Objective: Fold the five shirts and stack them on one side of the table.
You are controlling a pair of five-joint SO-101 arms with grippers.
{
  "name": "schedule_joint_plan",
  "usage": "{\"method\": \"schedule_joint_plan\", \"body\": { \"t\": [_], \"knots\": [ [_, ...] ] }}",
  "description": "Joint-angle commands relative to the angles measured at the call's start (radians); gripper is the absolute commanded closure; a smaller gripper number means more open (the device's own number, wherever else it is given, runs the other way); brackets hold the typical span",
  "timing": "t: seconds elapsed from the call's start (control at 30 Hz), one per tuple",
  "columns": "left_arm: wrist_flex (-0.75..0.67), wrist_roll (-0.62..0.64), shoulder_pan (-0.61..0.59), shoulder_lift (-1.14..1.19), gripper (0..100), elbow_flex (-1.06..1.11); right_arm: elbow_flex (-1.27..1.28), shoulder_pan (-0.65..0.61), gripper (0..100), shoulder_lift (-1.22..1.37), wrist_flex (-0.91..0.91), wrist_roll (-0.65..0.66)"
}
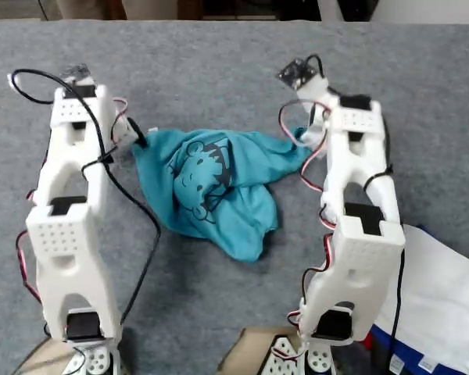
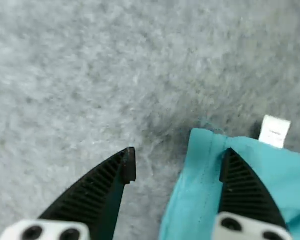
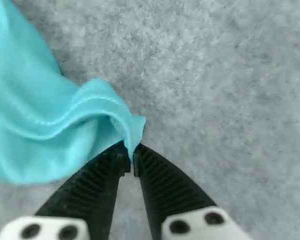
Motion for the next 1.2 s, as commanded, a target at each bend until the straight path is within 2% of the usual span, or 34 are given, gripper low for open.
{"method": "schedule_joint_plan", "body": {
  "t": [0.0, 0.17, 0.37, 0.6, 0.8, 1.0, 1.17],
  "knots": [
    [0.172, 0.140, -0.005, 0.068, 72, -0.344, 0.073, 0.008, 99.5, -0.056, -0.127, -0.028],
    [0.347, 0.333, 0.014, 0.179, 72, -0.614, 0.064, 0.008, 99.5, -0.053, -0.130, -0.031],
    [0.342, 0.442, 0.031, 0.202, 73, -0.575, 0.062, 0.010, 99.5, -0.038, -0.130, -0.032],
    [0.295, 0.454, 0.098, 0.268, 73, -0.552, 0.038, 0.008, 99.5, -0.001, -0.129, -0.031],
    [0.229, 0.454, 0.092, 0.389, 83, -0.554, 0.038, 0.010, 99.5, 0.004, -0.130, -0.029],
    [0.233, 0.456, 0.064, 0.407, 88, -0.572, 0.039, 0.010, 99.5, 0.004, -0.133, -0.025],
    [0.325, 0.454, 0.063, 0.407, 87, -0.760, 0.039, 0.008, 99.5, 0.005, -0.135, -0.025]
  ]
}}
